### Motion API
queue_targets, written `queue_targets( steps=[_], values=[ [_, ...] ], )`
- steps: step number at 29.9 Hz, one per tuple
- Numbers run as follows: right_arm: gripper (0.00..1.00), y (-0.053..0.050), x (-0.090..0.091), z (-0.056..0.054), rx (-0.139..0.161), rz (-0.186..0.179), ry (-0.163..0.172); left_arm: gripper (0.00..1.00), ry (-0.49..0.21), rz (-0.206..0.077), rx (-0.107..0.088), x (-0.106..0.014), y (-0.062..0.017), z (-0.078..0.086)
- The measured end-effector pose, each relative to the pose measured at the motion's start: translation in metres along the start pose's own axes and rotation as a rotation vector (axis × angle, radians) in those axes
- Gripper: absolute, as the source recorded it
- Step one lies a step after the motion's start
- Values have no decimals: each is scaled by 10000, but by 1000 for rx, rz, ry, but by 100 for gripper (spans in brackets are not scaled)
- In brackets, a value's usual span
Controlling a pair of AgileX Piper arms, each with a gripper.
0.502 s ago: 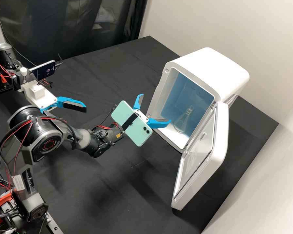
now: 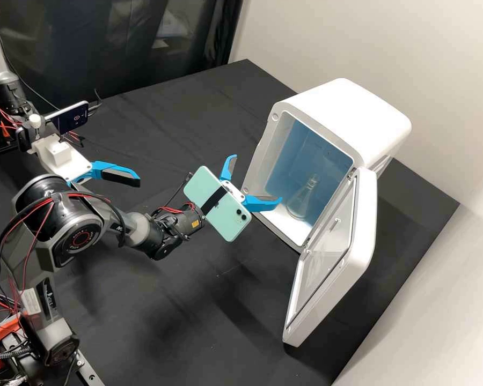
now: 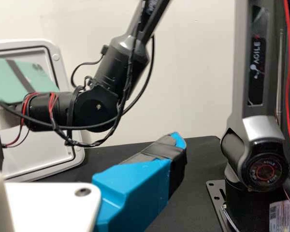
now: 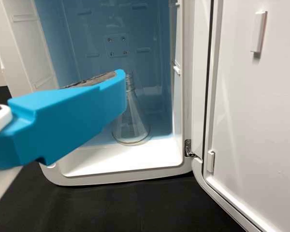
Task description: Take the flask out of the incubator
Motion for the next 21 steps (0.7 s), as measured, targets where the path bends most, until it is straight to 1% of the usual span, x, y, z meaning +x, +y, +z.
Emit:
queue_targets(
  steps=[2, 5, 12, 13, 14, 16, 17, 21],
  values=[
    [100, 0, 0, 0, 0, 0, 0, 100, 0, -1, 0, -2, -3, 0],
    [100, 0, 0, 0, 0, 0, 0, 100, -1, 5, 0, -6, -4, 0],
    [100, 0, 0, 0, 0, 0, 0, 100, -1, 4, 1, -15, -26, -3],
    [100, 0, 0, 0, 0, 0, 0, 100, -1, 4, 1, -10, -41, -5],
    [100, 0, 0, 0, 0, 0, 0, 100, 0, -3, 1, -3, -66, -8],
    [100, 0, 0, 0, 0, 0, 0, 100, 3, -25, 0, 41, -141, -19],
    [100, 0, 0, 0, 0, 0, 0, 100, 6, -32, 0, 50, -163, -31],
    [100, 0, 0, 0, 0, 0, 0, 100, 44, -57, 0, 145, -255, -155]
  ],
)
